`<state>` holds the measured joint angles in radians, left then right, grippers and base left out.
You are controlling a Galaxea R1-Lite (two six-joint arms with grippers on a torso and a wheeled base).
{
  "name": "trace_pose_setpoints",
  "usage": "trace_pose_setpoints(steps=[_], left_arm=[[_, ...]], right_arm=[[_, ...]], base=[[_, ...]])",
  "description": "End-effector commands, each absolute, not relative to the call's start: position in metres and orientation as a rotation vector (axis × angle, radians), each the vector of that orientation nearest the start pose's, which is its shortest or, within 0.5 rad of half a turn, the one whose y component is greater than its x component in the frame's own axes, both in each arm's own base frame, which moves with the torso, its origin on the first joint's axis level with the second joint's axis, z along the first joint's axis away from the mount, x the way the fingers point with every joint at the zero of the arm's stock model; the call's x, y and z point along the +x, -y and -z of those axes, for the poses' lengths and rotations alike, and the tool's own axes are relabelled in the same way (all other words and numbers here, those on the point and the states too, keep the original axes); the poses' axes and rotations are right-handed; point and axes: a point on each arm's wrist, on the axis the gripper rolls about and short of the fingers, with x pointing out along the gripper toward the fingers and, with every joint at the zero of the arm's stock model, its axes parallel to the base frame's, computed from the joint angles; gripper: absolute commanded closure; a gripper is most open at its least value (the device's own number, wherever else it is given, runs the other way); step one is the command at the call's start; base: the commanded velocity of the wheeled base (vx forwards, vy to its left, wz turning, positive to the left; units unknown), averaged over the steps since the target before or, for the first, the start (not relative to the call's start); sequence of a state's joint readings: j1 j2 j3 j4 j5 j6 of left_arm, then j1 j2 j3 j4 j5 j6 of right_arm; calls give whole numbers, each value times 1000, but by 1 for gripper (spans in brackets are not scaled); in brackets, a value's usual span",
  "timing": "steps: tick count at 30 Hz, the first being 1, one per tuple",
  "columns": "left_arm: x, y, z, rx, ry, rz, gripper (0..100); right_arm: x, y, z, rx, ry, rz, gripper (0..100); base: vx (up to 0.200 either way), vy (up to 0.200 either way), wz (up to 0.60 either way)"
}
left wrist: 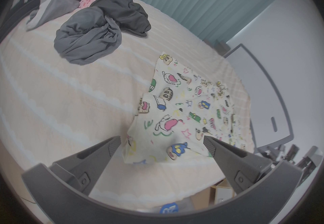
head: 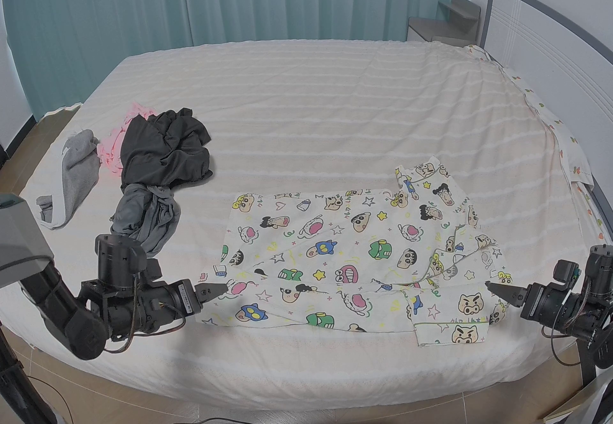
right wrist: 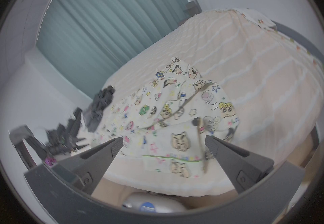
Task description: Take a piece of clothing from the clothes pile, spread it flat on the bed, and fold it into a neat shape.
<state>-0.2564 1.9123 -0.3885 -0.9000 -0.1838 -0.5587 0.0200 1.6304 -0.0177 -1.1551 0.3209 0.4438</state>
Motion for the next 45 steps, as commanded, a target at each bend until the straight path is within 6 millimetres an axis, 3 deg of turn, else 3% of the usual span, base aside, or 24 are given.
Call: trace_pose_setpoints(steps=[1, 3, 12, 23, 24, 33, 45], left_arm=[[219, 63, -64, -634, -676, 306, 0], [218, 62, -65, -635, -663, 311, 0], [214, 61, -63, -639, -675, 309, 0], [215, 61, -63, -637, -676, 309, 0], [215, 61, -63, -639, -676, 309, 0], [215, 61, -62, -637, -678, 309, 0], [215, 61, -62, -637, -678, 306, 0]], right_arm=[[191, 26, -34, 401, -659, -197, 0], [194, 26, -31, 372, -659, -212, 0], [241, 29, -12, 210, -612, -286, 0], [258, 11, 0, 168, -624, -372, 0], [259, 11, 0, 167, -623, -374, 100], [257, 13, -3, 177, -609, -380, 100], [266, 19, -28, 199, -474, -399, 100]], base=[[0, 0, 0], [0, 0, 0], [0, 0, 0], [0, 0, 0], [0, 0, 0], [0, 0, 0], [0, 0, 0]])
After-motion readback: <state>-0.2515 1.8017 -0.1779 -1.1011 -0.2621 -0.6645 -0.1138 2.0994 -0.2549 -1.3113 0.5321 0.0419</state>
